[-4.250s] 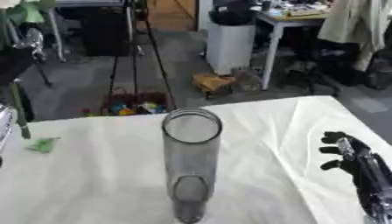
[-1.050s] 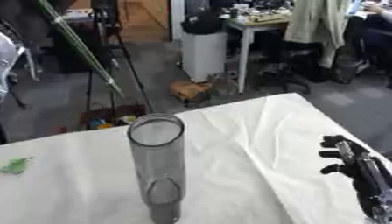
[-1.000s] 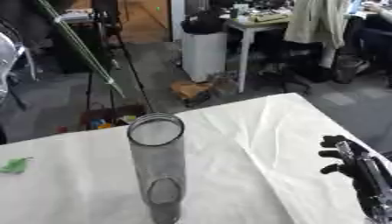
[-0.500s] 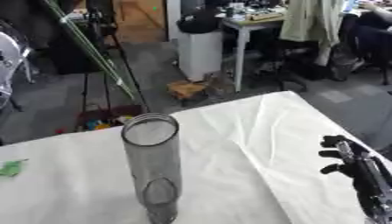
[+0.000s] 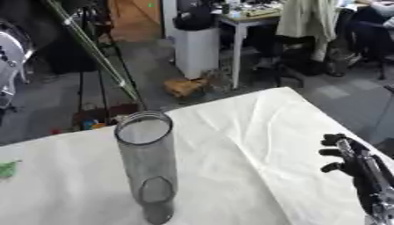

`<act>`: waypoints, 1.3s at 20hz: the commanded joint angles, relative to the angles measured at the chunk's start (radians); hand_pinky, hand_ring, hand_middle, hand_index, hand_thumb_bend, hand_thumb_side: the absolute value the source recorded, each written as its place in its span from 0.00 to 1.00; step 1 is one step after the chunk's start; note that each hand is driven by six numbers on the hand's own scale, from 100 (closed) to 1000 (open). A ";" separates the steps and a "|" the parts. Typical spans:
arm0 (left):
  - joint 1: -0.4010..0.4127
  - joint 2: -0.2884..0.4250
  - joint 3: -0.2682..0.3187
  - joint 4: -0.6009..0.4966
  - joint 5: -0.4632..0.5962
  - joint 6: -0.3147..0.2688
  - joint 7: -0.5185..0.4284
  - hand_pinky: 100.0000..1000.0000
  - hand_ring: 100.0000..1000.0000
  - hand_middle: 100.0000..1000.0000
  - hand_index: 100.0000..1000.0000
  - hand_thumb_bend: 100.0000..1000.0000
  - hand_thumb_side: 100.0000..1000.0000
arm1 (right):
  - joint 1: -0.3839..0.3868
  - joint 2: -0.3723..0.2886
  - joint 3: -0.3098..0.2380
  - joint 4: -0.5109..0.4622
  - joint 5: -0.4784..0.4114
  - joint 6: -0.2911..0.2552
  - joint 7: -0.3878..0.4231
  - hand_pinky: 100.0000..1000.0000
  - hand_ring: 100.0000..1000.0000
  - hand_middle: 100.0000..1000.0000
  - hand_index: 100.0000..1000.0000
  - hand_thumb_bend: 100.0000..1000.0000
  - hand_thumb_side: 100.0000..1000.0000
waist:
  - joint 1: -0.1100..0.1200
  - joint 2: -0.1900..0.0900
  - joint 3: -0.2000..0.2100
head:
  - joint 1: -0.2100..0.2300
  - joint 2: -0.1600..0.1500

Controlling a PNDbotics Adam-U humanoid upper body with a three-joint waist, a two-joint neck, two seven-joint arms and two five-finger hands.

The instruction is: Arrange flowers into the vase.

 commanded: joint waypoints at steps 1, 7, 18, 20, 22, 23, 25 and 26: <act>-0.014 0.014 -0.002 -0.012 -0.008 0.016 -0.002 0.00 0.00 0.00 0.01 0.24 0.00 | -0.012 -0.025 -0.009 -0.008 -0.003 -0.001 0.000 0.43 0.67 0.66 0.75 0.00 0.82 | -0.005 -0.014 0.003 | -0.004 0.010; -0.003 0.018 -0.018 -0.016 -0.008 0.062 -0.009 0.00 0.00 0.00 0.01 0.25 0.00 | -0.011 -0.024 -0.011 -0.007 -0.003 -0.002 -0.001 0.42 0.67 0.66 0.75 0.00 0.82 | -0.006 -0.014 0.009 | -0.008 0.017; 0.019 0.001 -0.035 -0.015 0.001 0.097 -0.012 0.00 0.00 0.00 0.01 0.25 0.00 | -0.013 -0.022 -0.012 -0.003 -0.001 -0.001 0.001 0.42 0.67 0.66 0.75 0.00 0.82 | -0.005 -0.012 0.016 | -0.020 0.025; 0.022 -0.002 -0.036 -0.013 0.001 0.097 -0.012 0.00 0.00 0.00 0.01 0.25 0.00 | -0.013 -0.022 -0.012 -0.002 -0.001 -0.002 0.001 0.42 0.67 0.66 0.75 0.00 0.82 | -0.006 -0.012 0.017 | -0.023 0.027; 0.024 -0.005 -0.037 -0.010 0.001 0.096 -0.011 0.00 0.00 0.00 0.01 0.25 0.00 | -0.014 -0.022 -0.012 -0.002 -0.001 -0.002 0.002 0.42 0.67 0.66 0.75 0.00 0.82 | -0.006 -0.011 0.017 | -0.024 0.028; 0.024 -0.006 -0.037 -0.008 0.001 0.095 -0.011 0.00 0.00 0.00 0.01 0.25 0.00 | -0.015 -0.022 -0.012 -0.002 -0.001 -0.002 0.002 0.42 0.67 0.66 0.75 0.00 0.82 | -0.006 -0.010 0.017 | -0.025 0.027; 0.026 -0.007 -0.038 -0.007 0.002 0.094 -0.012 0.00 0.00 0.00 0.01 0.24 0.00 | -0.015 -0.022 -0.012 -0.002 -0.001 -0.002 0.003 0.42 0.67 0.66 0.75 0.00 0.82 | -0.006 -0.009 0.016 | -0.027 0.027; 0.027 -0.008 -0.039 -0.007 0.002 0.094 -0.014 0.00 0.00 0.00 0.01 0.23 0.00 | -0.015 -0.021 -0.012 -0.002 -0.001 -0.002 0.003 0.42 0.67 0.66 0.75 0.00 0.82 | -0.006 -0.008 0.017 | -0.028 0.027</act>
